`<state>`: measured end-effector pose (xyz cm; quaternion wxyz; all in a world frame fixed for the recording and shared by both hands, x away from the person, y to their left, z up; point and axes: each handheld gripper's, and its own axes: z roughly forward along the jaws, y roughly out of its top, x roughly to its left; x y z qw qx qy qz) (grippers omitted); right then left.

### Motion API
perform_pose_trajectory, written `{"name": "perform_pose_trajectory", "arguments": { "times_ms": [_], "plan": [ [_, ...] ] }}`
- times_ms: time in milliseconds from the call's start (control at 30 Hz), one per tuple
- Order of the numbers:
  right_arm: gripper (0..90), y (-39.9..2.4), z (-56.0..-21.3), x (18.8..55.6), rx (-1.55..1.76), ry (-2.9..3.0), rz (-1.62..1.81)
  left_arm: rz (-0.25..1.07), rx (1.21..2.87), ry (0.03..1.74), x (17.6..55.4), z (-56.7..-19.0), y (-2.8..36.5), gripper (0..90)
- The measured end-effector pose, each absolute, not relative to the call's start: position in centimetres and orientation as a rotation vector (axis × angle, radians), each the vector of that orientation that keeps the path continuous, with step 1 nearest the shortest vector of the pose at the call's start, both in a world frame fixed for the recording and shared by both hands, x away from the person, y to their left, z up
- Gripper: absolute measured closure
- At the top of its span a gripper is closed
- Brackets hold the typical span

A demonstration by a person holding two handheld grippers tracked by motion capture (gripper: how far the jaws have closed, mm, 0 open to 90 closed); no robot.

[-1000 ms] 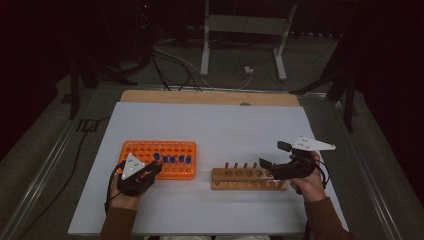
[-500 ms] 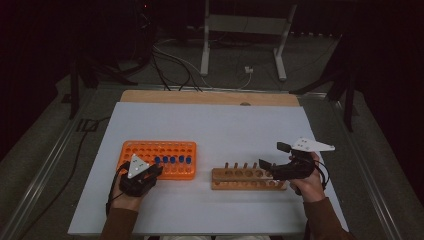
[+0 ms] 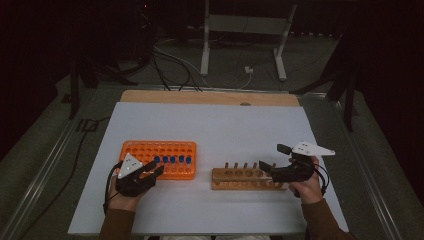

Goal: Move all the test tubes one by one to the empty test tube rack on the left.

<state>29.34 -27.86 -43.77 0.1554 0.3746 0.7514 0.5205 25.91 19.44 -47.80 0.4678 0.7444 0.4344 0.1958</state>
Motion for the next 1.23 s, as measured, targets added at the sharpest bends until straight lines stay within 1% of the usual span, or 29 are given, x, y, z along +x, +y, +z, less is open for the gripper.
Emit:
{"name": "perform_pose_trajectory", "arguments": {
  "times_ms": [67,233,433,567,733,800,900,1000,1233],
  "plan": [
    [0.0,-27.8,-43.8,29.2,1.067,2.134,1.498,0.484,1.804,1.057,25.7,-47.5,19.7,57.5],
    [0.0,-28.0,-43.9,28.8,1.041,2.090,1.493,0.501,1.739,1.038,25.4,-47.0,20.4,51.7],
    [0.0,-28.6,-44.3,28.6,1.048,2.050,1.504,0.585,1.641,1.015,25.1,-46.2,21.6,41.8],
    [0.0,-29.0,-44.5,28.5,1.048,2.032,1.520,0.639,1.582,1.050,25.0,-45.8,22.6,32.3],
    [0.0,-29.4,-44.5,28.4,1.037,2.019,1.488,0.701,1.547,1.102,25.1,-45.5,23.8,17.6],
    [0.0,-29.5,-44.6,28.4,1.038,2.012,1.480,0.711,1.536,1.119,25.2,-45.5,24.2,12.9],
    [0.0,-29.6,-44.7,28.4,1.041,2.006,1.483,0.717,1.534,1.127,25.3,-45.6,24.5,3.2],
    [0.0,-29.7,-44.9,28.5,1.044,2.005,1.482,0.713,1.528,1.121,25.3,-45.7,24.5,0.8],
    [0.0,-29.8,-45.0,28.6,1.050,2.010,1.476,0.687,1.518,1.134,25.5,-46.1,24.6,0.7]
  ]
}}
